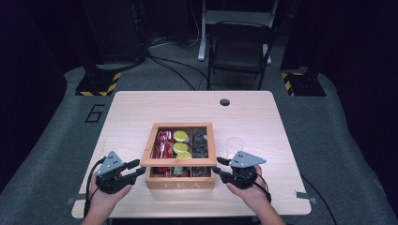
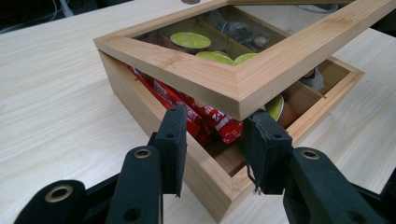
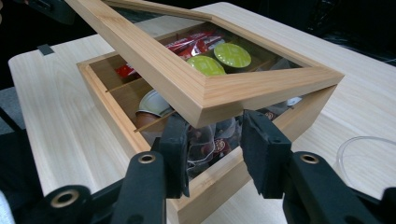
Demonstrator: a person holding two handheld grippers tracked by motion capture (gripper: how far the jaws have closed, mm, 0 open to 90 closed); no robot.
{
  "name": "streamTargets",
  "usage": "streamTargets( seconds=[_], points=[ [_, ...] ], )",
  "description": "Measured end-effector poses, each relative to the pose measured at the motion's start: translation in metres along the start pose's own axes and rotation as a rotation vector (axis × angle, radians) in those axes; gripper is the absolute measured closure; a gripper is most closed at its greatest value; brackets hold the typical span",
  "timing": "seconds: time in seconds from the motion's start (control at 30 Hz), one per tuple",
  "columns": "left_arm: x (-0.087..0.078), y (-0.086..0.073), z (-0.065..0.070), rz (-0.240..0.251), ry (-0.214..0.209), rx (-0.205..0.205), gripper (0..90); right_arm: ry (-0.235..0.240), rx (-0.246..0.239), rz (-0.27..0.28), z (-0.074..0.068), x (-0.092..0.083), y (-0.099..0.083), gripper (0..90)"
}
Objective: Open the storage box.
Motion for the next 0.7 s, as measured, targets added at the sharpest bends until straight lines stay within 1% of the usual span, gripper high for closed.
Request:
streamTargets(
  seconds=[0.07, 0.1, 0.17, 0.2, 0.23, 0.27, 0.33, 0.37, 0.43, 0.53, 0.57, 0.6, 0.67, 0.7],
  points=[
    [0.000, 0.000, 0.000, 0.007, -0.007, 0.002, 60.8, -0.009, 0.004, 0.004, -0.001, 0.001, 0.001, 60.1],
    [0.000, 0.000, 0.000, 0.010, -0.013, -0.002, 61.0, -0.009, 0.010, 0.005, -0.001, 0.001, 0.001, 60.1],
    [0.001, 0.001, 0.002, 0.016, -0.029, 0.004, 61.2, -0.009, 0.013, 0.007, -0.002, 0.000, 0.000, 60.1],
    [0.001, 0.001, 0.003, 0.016, -0.027, 0.014, 61.3, -0.010, 0.010, 0.007, -0.001, 0.001, 0.000, 60.1],
    [0.001, 0.001, 0.004, 0.015, -0.016, 0.026, 60.9, -0.010, 0.010, 0.003, -0.002, 0.000, 0.000, 60.1],
    [0.001, 0.001, 0.005, 0.014, -0.013, 0.031, 60.8, -0.012, 0.010, 0.005, -0.002, 0.000, 0.000, 60.1],
    [0.001, 0.002, 0.004, 0.022, -0.014, 0.021, 60.8, -0.013, 0.001, 0.008, -0.002, 0.000, 0.000, 60.1],
    [0.001, 0.002, 0.004, 0.021, -0.016, 0.018, 60.8, -0.019, 0.007, 0.011, -0.002, 0.000, 0.001, 60.0],
    [0.000, 0.003, 0.004, 0.029, -0.018, 0.008, 61.0, -0.022, 0.004, 0.016, -0.002, 0.000, 0.002, 60.0],
    [0.000, 0.005, 0.002, 0.033, -0.027, -0.002, 61.1, -0.023, 0.008, 0.013, -0.002, -0.001, 0.005, 59.9],
    [0.000, 0.006, 0.002, 0.032, -0.026, 0.003, 61.2, -0.022, 0.012, 0.012, -0.001, -0.001, 0.006, 59.9],
    [-0.001, 0.007, 0.002, 0.031, -0.030, -0.002, 61.2, -0.018, 0.008, 0.010, -0.001, -0.001, 0.007, 59.8],
    [0.000, 0.009, 0.002, 0.038, -0.018, -0.002, 61.2, -0.019, 0.008, 0.004, -0.001, -0.002, 0.009, 59.7],
    [-0.001, 0.011, 0.002, 0.034, -0.016, 0.004, 61.2, -0.026, 0.015, 0.009, -0.001, -0.002, 0.010, 59.6]
  ],
)
Point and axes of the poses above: each handheld gripper's, and its own axes: x roughly forward along the jaws, y roughly out of its top, z roughly to its right, the point moved 3 cm from there along x, roughly forward along the jaws, and after that the axes turned 6 degrees about y, right-handed, at the moved point
